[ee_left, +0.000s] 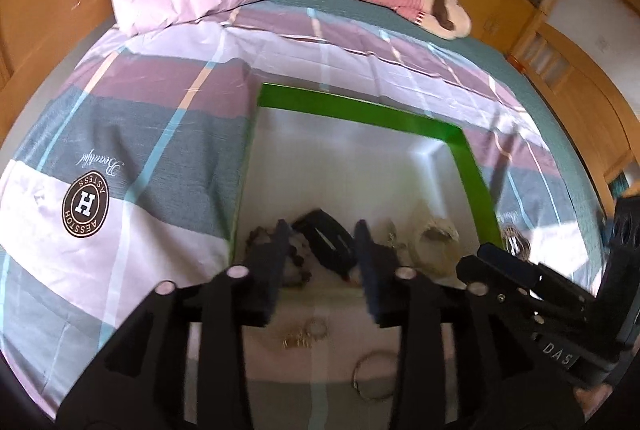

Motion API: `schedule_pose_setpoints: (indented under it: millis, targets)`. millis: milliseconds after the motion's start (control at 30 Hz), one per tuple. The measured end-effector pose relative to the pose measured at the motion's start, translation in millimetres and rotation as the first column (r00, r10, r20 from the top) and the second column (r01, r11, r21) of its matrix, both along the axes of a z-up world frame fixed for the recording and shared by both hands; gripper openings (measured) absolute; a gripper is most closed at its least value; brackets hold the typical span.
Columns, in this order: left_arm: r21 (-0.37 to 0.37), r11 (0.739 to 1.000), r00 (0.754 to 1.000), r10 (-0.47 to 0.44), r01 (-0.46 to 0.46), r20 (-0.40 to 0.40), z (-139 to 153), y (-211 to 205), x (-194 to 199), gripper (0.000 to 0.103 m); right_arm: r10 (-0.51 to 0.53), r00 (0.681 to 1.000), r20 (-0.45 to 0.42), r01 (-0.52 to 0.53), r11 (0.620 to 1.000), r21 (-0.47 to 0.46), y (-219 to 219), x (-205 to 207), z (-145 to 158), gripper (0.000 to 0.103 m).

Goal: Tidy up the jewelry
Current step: 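Open the right tool over the box while the left tool releases its charm inside, then lower the right tool onto the silver hoop and close around its rim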

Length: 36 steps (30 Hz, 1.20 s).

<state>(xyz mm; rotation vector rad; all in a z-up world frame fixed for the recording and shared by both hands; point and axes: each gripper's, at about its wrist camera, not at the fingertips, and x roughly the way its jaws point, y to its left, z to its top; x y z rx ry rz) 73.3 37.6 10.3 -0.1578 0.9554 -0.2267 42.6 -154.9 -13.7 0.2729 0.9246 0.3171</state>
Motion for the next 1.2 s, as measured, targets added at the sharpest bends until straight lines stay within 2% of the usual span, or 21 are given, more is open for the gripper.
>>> schedule_pose_setpoints:
  millis: [100, 200, 233, 367, 500, 733, 833, 867, 900, 933, 1100, 1200]
  targets:
    - [0.066, 0.998, 1.000, -0.008, 0.006, 0.027, 4.4, -5.6, -20.7, 0.058, 0.037, 0.999, -0.040, -0.038, 0.999, -0.036, -1.4, -14.9, -5.3, 0.048]
    - [0.132, 0.991, 0.999, -0.002, -0.003, 0.036, 1.6, -7.2, -29.9, 0.068, 0.041, 0.995, -0.095, -0.049, 0.996, -0.080, -1.1, -22.2, -19.4, 0.053]
    - [0.139, 0.990, 1.000, -0.001, -0.003, 0.028, -0.6, -6.3, -29.9, 0.068, 0.042, 0.992, -0.118, -0.053, 0.994, -0.094, -0.5, -24.3, -26.6, 0.054]
    - [0.130, 0.991, 0.998, 0.026, -0.017, -0.065, -17.8, 2.9, -24.3, 0.068, 0.057, 0.980, -0.191, -0.087, 0.984, -0.154, 8.8, -31.7, -50.9, 0.062]
    - [0.082, 0.996, 0.985, 0.033, -0.020, -0.166, -36.4, 8.8, -20.2, 0.070, 0.140, 0.962, -0.234, -0.192, 0.957, -0.216, 36.0, -38.8, -67.9, 0.072]
    - [0.114, 0.993, 0.965, 0.039, -0.009, -0.260, -58.8, 5.0, -18.7, 0.078, 0.229, 0.931, -0.284, -0.307, 0.912, -0.271, 70.5, -47.8, -90.5, 0.072]
    - [0.121, 0.993, 0.957, 0.040, -0.005, -0.288, -65.7, 3.3, -18.5, 0.080, 0.228, 0.935, -0.271, -0.308, 0.901, -0.305, 75.9, -50.4, -96.4, 0.070]
    - [0.126, 0.992, 0.955, 0.040, -0.002, -0.295, -67.8, 2.2, -18.6, 0.080, 0.222, 0.938, -0.268, -0.303, 0.900, -0.313, 76.1, -50.6, -97.8, 0.067]
    - [0.129, 0.992, 0.954, 0.040, -0.001, -0.298, -68.8, 1.3, -18.6, 0.081, 0.220, 0.938, -0.269, -0.300, 0.902, -0.309, 75.1, -50.4, -98.1, 0.059]
    - [0.134, 0.991, 0.953, 0.039, 0.002, -0.302, -70.1, 0.1, -18.7, 0.081, 0.218, 0.937, -0.271, -0.299, 0.904, -0.305, 73.5, -50.2, -97.0, 0.057]
    - [0.153, 0.988, 0.947, 0.034, 0.016, -0.319, -77.3, -6.6, -18.5, 0.081, 0.151, 0.943, -0.297, -0.250, 0.910, -0.332, 55.4, -44.1, -96.2, 0.057]
    - [0.168, 0.985, 0.943, 0.031, 0.026, -0.331, -83.3, -12.2, -17.0, 0.081, 0.102, 0.936, -0.337, -0.209, 0.930, -0.301, 36.2, -37.2, -98.4, 0.058]
